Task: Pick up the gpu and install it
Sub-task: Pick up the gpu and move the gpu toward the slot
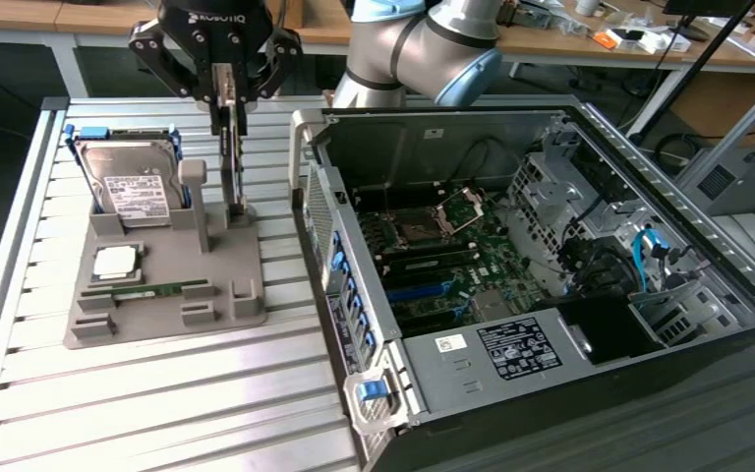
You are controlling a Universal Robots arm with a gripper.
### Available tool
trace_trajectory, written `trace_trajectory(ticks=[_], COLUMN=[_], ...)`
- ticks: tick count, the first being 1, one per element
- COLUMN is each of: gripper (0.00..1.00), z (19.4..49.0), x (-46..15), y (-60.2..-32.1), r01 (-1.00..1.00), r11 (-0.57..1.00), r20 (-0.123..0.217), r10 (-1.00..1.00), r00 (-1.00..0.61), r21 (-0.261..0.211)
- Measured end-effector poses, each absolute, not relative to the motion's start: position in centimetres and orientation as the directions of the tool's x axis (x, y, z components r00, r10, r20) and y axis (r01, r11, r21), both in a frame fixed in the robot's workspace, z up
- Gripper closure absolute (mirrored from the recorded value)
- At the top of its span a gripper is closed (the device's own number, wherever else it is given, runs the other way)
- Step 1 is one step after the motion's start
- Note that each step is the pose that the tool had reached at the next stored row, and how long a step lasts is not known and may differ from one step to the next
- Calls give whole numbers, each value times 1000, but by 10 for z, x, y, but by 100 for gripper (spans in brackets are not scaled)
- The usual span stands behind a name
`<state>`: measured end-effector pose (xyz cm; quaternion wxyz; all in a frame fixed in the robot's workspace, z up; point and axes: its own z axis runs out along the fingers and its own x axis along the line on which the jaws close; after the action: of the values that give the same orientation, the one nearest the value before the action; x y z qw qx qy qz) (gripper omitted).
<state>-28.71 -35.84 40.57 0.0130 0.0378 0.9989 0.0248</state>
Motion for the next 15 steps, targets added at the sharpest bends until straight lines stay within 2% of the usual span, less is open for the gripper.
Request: trace_trajectory(ticks=[15], gripper=[73], z=[409], x=[-287], y=[-358], r01=[75], r11=[996], r20=[-24], r10=[76], r00=[-997], r21=[51])
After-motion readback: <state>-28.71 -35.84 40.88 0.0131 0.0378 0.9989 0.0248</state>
